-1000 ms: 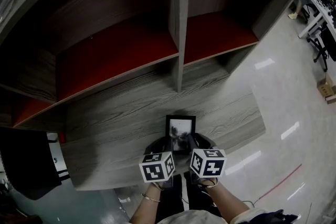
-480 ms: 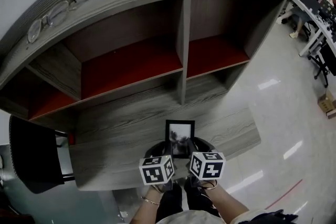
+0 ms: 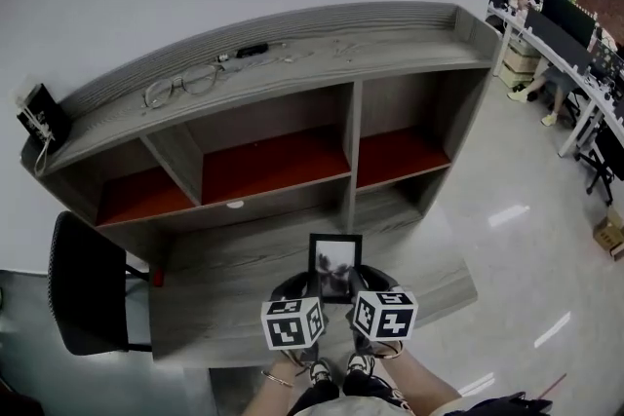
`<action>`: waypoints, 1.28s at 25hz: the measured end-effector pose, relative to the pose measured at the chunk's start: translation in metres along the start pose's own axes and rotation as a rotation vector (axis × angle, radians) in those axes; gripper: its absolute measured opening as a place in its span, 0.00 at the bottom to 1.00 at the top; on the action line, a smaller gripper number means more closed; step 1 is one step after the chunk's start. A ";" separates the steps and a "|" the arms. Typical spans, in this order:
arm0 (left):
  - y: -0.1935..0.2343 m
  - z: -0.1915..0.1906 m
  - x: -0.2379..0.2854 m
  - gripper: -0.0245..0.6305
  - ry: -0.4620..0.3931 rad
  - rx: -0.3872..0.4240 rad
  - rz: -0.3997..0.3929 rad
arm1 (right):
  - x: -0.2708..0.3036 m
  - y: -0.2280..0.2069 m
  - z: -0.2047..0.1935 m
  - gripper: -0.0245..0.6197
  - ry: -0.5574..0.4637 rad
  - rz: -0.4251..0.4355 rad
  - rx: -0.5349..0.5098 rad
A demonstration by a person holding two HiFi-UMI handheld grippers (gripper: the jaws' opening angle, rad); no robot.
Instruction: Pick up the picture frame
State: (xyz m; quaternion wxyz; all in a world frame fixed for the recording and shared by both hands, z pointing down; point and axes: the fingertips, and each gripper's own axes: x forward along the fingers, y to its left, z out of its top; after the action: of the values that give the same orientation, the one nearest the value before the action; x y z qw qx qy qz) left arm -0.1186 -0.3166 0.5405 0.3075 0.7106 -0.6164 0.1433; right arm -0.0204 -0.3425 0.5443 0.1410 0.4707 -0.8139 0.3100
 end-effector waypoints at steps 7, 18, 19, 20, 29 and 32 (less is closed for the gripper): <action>-0.005 0.037 -0.037 0.16 -0.095 0.011 -0.001 | -0.025 0.029 0.038 0.18 -0.079 0.037 -0.046; -0.009 0.096 -0.076 0.16 -0.274 0.064 -0.002 | -0.050 0.068 0.099 0.18 -0.222 0.090 -0.137; -0.009 0.101 -0.079 0.16 -0.291 0.070 -0.004 | -0.052 0.070 0.104 0.18 -0.237 0.091 -0.149; -0.010 0.106 -0.083 0.16 -0.310 0.074 -0.005 | -0.055 0.073 0.109 0.18 -0.255 0.094 -0.161; -0.013 0.144 -0.108 0.16 -0.488 0.177 -0.016 | -0.071 0.096 0.145 0.18 -0.404 0.117 -0.244; -0.014 0.156 -0.117 0.16 -0.545 0.199 -0.006 | -0.077 0.104 0.157 0.18 -0.461 0.130 -0.289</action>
State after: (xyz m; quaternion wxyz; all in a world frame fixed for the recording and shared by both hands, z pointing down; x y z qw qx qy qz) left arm -0.1552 -0.3192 0.3487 0.0598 0.7514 -0.6571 0.0060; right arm -0.0599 -0.3519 0.3449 -0.0024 0.4507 -0.8887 0.0838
